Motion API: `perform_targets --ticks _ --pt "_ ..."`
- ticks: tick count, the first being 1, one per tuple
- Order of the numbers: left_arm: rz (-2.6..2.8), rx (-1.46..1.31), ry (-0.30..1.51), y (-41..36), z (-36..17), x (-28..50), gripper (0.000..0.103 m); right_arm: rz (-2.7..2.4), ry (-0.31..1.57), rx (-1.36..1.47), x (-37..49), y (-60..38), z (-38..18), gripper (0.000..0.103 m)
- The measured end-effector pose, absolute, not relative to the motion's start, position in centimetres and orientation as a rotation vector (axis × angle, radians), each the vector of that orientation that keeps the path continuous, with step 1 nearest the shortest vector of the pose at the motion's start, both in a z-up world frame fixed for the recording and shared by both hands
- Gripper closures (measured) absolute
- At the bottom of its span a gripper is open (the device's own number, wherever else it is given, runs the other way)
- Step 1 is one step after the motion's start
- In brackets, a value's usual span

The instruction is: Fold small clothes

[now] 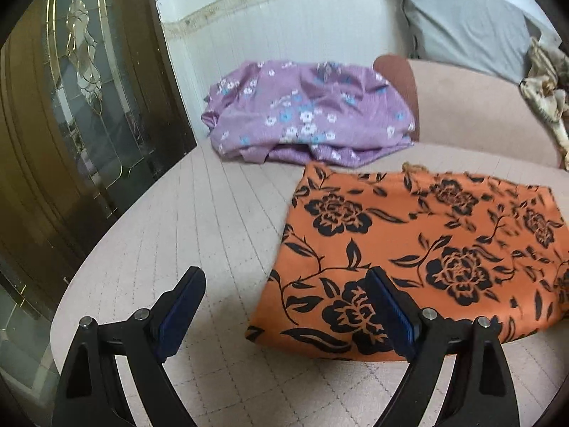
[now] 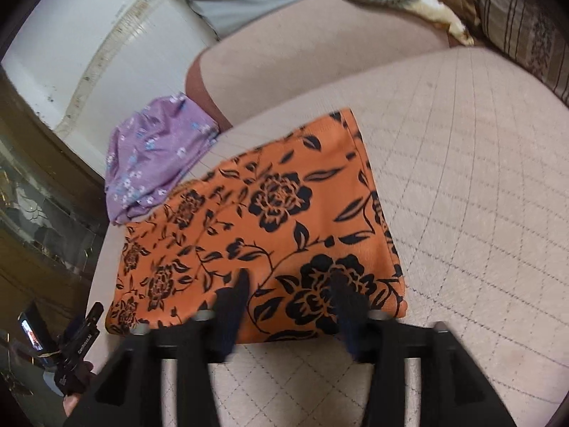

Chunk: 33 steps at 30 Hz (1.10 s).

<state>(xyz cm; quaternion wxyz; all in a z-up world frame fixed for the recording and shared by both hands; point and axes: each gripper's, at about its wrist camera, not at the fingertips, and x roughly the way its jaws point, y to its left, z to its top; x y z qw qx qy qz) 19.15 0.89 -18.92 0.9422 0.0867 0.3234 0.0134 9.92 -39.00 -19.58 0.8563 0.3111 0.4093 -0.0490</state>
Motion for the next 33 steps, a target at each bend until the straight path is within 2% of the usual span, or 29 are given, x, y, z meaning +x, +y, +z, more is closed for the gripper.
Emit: perform_targets --ticks 33 --pt "-0.003 0.141 0.628 1.3 -17.9 19.8 0.012 -0.086 0.819 0.612 11.0 -38.3 -18.7 0.045"
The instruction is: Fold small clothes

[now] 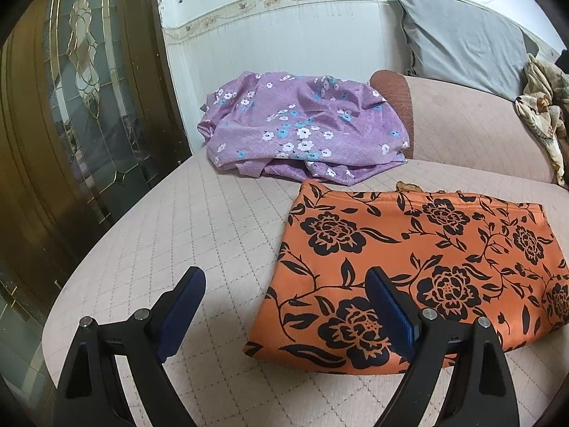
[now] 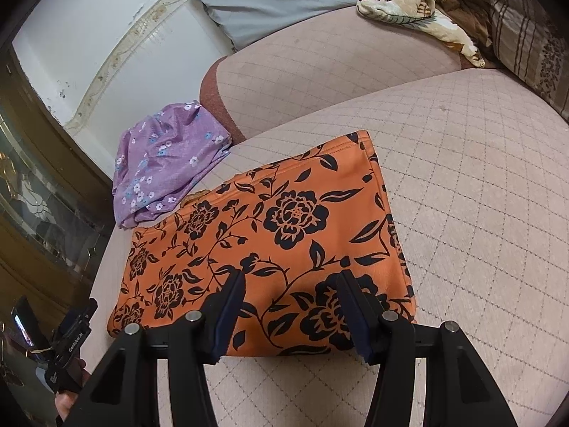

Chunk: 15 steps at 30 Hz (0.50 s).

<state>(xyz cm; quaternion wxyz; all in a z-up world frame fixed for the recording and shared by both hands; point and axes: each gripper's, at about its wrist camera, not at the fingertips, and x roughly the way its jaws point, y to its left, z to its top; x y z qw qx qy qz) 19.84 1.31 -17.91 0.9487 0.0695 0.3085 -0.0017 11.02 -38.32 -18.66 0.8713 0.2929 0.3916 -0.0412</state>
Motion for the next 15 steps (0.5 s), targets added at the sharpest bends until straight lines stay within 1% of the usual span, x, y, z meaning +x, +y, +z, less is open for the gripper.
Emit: perform_targets --ticks 8,15 --pt "0.005 0.142 0.662 1.7 -18.5 20.5 0.012 -0.083 0.838 0.592 11.5 -38.0 -18.9 0.045" --pt "0.054 -0.022 0.882 5.7 -21.4 22.6 0.012 -0.106 0.871 0.675 11.3 -39.7 -20.0 0.045"
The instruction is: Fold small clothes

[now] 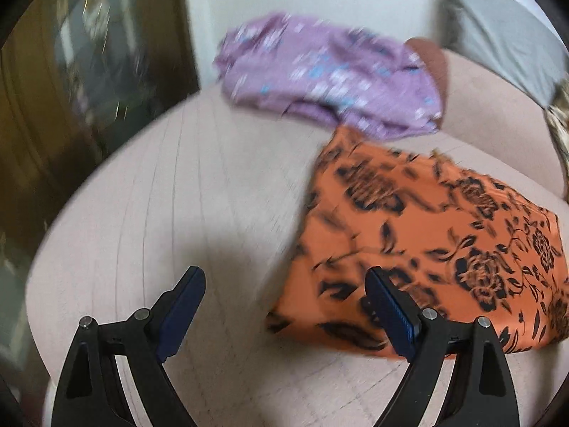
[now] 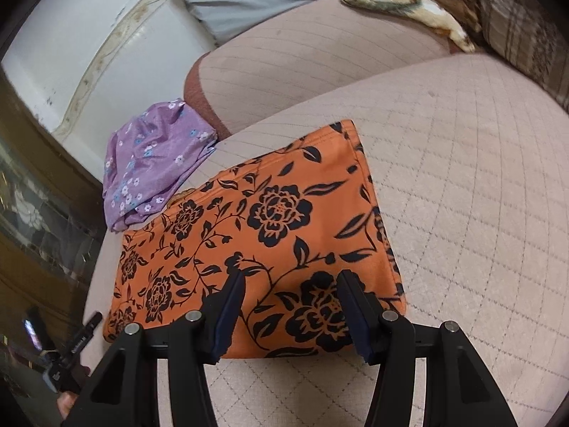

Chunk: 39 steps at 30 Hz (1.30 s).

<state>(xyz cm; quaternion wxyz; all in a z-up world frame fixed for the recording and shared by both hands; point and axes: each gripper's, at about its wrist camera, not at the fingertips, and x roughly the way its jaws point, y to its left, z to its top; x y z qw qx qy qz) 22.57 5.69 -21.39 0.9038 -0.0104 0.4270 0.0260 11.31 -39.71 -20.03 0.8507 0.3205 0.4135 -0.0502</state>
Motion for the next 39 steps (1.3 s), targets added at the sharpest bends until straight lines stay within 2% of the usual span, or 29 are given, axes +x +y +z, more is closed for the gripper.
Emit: perform_targets --ticks 6,9,14,18,23,26,27,29,31,32,34,35,37,39 --pt "-0.001 -0.162 0.987 7.6 -23.0 21.9 0.012 -0.016 0.999 0.914 9.6 -39.6 -23.4 0.045" --pt "-0.102 -0.321 1.086 7.8 -24.3 21.4 0.012 0.031 1.031 1.032 8.5 -38.6 -25.2 0.045" --pt "-0.209 -0.391 1.108 5.8 -24.6 21.2 0.012 -0.001 1.042 1.116 8.3 -38.0 -27.5 0.045" --pt "-0.216 -0.460 1.071 5.1 -25.1 22.9 0.012 -0.020 0.947 1.250 9.1 -39.2 -28.6 0.038" --pt "-0.255 -0.661 0.978 6.3 -26.0 24.8 0.012 -0.031 0.779 1.376 9.9 -41.0 -30.4 0.037" --pt "-0.279 -0.720 0.939 6.8 -26.2 25.1 0.013 -0.024 0.707 1.355 10.6 -41.4 -30.5 0.037" --pt "-0.281 -0.724 0.932 6.8 -26.2 25.1 0.022 -0.033 0.691 1.348 10.7 -41.5 -30.4 0.037" --pt "-0.286 -0.733 0.944 6.6 -26.7 25.6 0.054 -0.053 0.667 1.313 11.3 -41.3 -30.1 0.037" --pt "-0.263 -0.719 0.958 6.4 -27.2 25.8 0.070 -0.067 0.664 1.260 12.0 -41.1 -29.7 0.038" --pt "-0.251 -0.707 0.957 6.4 -27.2 25.9 0.071 -0.075 0.664 1.250 12.3 -41.1 -29.6 0.042" --pt "-0.247 -0.686 0.956 6.3 -27.1 26.0 0.076 -0.102 0.681 1.239 12.4 -41.3 -29.7 0.067" --pt "-0.248 -0.669 0.956 6.1 -26.9 26.0 0.079 -0.128 0.709 1.247 12.5 -41.7 -30.3 0.085" --pt "-0.245 -0.625 0.951 5.8 -26.6 26.0 0.081 -0.124 0.698 1.287 12.5 -41.9 -30.6 0.087" --pt "-0.249 -0.619 0.934 5.8 -26.0 25.7 0.083 -0.145 0.692 1.187 12.5 -41.5 -29.2 0.088"
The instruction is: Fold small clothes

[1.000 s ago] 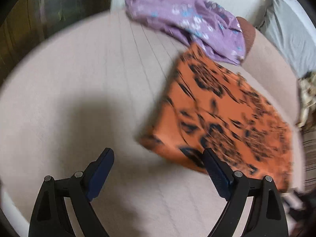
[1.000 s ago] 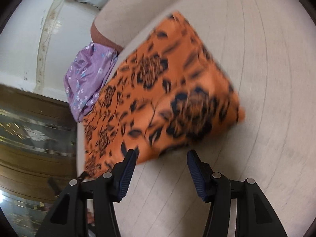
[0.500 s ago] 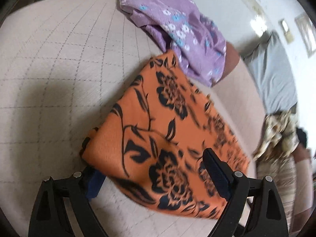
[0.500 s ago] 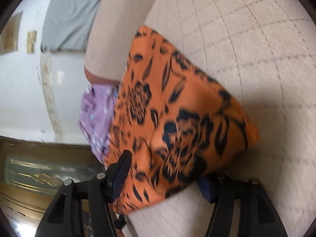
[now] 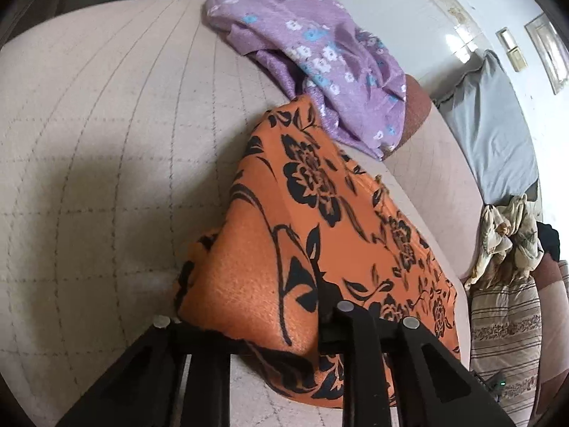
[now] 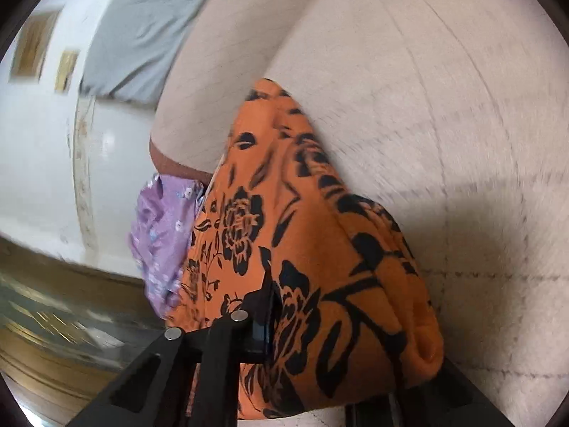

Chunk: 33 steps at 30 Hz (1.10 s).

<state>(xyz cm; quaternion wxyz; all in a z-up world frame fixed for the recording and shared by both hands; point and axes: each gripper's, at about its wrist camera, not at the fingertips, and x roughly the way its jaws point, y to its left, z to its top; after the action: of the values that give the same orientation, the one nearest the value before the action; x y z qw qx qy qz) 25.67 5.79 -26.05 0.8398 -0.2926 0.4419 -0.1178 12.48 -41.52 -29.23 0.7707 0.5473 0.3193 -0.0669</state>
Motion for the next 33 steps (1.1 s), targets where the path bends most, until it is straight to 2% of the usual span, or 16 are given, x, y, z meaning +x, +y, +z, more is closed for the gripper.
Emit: perform_targets --ticks 8,12,16,19,20,23,26,30,31,33 --pt "-0.316 -0.580 0.852 5.5 -22.5 23.2 0.085 -0.205 0.584 0.871 10.7 -38.9 -22.9 0.090" --pt "-0.330 -0.559 0.868 6.2 -21.8 20.8 0.085 -0.209 0.571 0.862 8.4 -39.1 -21.4 0.090" --pt "-0.302 -0.523 0.965 7.0 -23.1 19.1 0.084 -0.194 0.597 0.878 4.7 -39.5 -20.8 0.090" --pt "-0.259 -0.440 1.029 6.9 -24.2 19.1 0.077 -0.192 0.686 0.877 2.9 -39.0 -22.5 0.090" --pt "-0.232 -0.433 1.058 7.1 -24.6 19.3 0.068 -0.200 0.749 0.911 3.1 -39.0 -23.9 0.090" --pt "-0.178 -0.499 1.084 9.0 -24.5 19.0 0.063 -0.208 0.827 0.983 3.9 -40.0 -25.8 0.085" --pt "-0.071 -0.436 0.972 10.1 -22.2 17.2 0.055 -0.200 0.813 1.083 3.6 -41.0 -26.3 0.081" --pt "-0.047 -0.318 0.793 9.9 -18.9 15.5 0.053 -0.222 0.789 1.143 2.6 -41.5 -26.7 0.073" --pt "-0.071 -0.286 0.762 9.3 -18.3 15.5 0.046 -0.226 0.785 1.156 2.4 -41.5 -26.8 0.071" --pt "-0.131 -0.243 0.738 7.9 -18.1 15.4 0.043 -0.239 0.779 1.182 1.3 -41.7 -27.4 0.049"
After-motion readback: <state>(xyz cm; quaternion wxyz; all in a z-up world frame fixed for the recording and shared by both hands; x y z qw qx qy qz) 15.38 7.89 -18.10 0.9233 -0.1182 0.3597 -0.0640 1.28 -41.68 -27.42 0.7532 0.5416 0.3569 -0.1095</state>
